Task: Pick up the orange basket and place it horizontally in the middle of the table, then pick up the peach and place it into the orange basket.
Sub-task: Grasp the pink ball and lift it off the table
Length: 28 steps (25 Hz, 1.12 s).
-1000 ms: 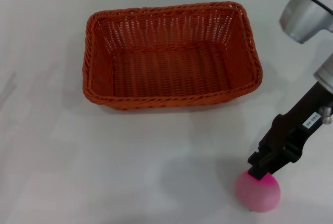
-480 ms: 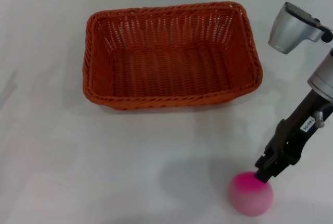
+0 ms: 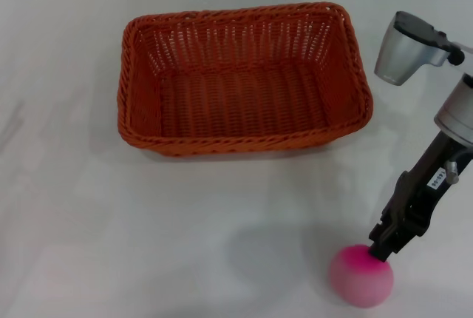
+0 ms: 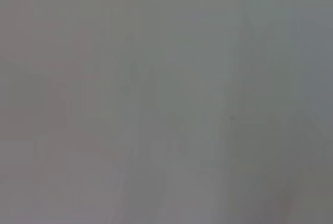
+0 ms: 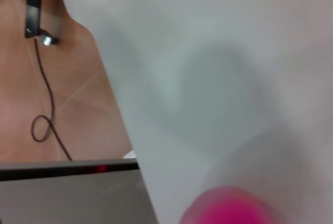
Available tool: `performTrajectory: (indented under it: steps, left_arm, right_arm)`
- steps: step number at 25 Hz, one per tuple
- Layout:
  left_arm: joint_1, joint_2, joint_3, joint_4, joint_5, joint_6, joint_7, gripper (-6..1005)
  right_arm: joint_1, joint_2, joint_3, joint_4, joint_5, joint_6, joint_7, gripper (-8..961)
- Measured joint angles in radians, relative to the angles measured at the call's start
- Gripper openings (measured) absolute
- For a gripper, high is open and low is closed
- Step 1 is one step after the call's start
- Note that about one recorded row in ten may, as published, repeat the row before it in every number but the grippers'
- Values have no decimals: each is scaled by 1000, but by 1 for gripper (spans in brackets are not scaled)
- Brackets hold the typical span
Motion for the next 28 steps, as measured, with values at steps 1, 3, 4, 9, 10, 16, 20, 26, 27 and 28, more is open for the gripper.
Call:
performTrajectory:
  steps: [1,3,4,9,10,16,20,26,27,28]
  left_arm:
    - [0,0,0,-1,-1,0,0,789]
    - [0,0,0,-1,-3,0,0,788]
    - [0,0,0,-1,-4,0,0,787]
    - [-2,1,0,-3,-5,-1,0,787]
    - [-2,1,0,-4,-5,-1,0,788]
    - [-2,2,0,-4,-1,-8,0,788]
    - [-2,2,0,-4,2,-9,2,788]
    - [-2,2,0,-4,3,-9,12,788]
    - [-2,2,0,-4,3,-8,12,788]
    - [-3,2,0,-4,3,-8,12,788]
  right_arm:
    - [5,0,8,13,1,2,-1,315]
    - [21,-1,37,48,6,11,-3,315]
    - [28,-1,47,62,6,12,-4,315]
    - [58,-2,57,126,5,16,-7,316]
    - [59,0,55,126,2,13,-8,316]
    - [55,20,50,112,-36,-33,-10,376]
    - [51,24,47,121,-54,-61,-14,371]
    - [40,25,30,128,-54,-61,-17,362]
    - [39,26,23,131,-54,-62,-18,361]
    - [39,26,16,132,-54,-62,-18,360]
